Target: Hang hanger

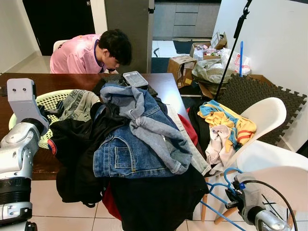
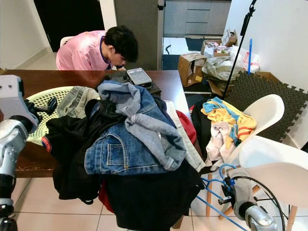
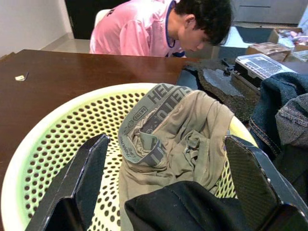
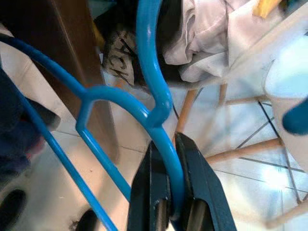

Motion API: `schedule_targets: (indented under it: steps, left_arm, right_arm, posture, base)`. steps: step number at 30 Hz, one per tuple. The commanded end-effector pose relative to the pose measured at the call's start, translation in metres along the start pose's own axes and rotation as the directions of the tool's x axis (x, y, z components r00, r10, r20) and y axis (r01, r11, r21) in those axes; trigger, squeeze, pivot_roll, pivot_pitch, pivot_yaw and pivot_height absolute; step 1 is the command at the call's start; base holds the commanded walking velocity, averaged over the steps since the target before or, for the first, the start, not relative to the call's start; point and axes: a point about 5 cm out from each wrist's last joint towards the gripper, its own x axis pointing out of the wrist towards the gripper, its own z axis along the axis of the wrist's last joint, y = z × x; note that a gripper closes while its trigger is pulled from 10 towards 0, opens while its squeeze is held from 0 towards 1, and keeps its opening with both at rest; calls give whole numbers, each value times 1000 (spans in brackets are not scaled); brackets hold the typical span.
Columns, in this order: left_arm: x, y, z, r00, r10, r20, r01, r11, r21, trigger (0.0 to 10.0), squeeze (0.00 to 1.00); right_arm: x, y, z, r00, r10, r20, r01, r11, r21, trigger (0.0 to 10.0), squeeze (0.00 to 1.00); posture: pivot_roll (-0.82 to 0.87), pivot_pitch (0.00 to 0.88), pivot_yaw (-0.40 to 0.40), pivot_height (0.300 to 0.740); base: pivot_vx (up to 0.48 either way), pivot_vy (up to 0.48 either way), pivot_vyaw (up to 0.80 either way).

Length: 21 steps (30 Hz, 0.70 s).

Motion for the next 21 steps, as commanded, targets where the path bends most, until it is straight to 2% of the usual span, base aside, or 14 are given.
schedule_targets:
  steps: [1, 2, 3, 5, 6, 11, 21]
  left_arm:
    - [1, -4, 7, 999, -6, 36, 5, 1000, 15, 10000, 0]
    - [2, -6, 10, 999, -13, 48, 12, 1000, 19, 10000, 0]
    - [2, -6, 10, 999, -13, 48, 12, 1000, 19, 10000, 0]
    - [2, -10, 14, 998, -19, 62, 18, 1000, 21, 10000, 0]
    - [2, -11, 15, 998, -21, 66, 20, 1000, 22, 10000, 0]
    - [3, -17, 14, 997, -35, 67, 34, 999, 20, 10000, 0]
    - [3, -28, 17, 993, -77, 88, 76, 997, 18, 10000, 0]
  right_arm:
    - [-2, -9, -10, 991, -81, -110, 77, 996, -40, 10000, 0]
    - [-6, -11, -26, 967, -108, -229, 92, 993, -77, 10000, 0]
    - [-6, -11, -26, 967, -108, -229, 92, 993, -77, 10000, 0]
    - [-14, -8, -47, 918, -84, -388, 31, 989, -143, 10000, 0]
    - [-16, -6, -52, 901, -65, -429, -6, 987, -162, 10000, 0]
    - [-17, -3, -58, 880, -66, -470, -15, 986, -167, 10000, 0]
    - [-15, -1, -56, 873, -77, -481, 4, 989, -151, 10000, 0]
  posture:
    - [237, 0, -8, 740]
    - [245, 0, -11, 740]
    - [245, 0, -11, 740]
    - [239, 0, -9, 740]
    - [239, 0, -9, 740]
    - [241, 0, -12, 740]
    - [238, 0, -10, 740]
  base:
    - [0, 326, 0]
    - [0, 326, 0]
    - [0, 326, 0]
    - [0, 326, 0]
    - [0, 322, 0]
    - [0, 322, 0]
    - [0, 0, 0]
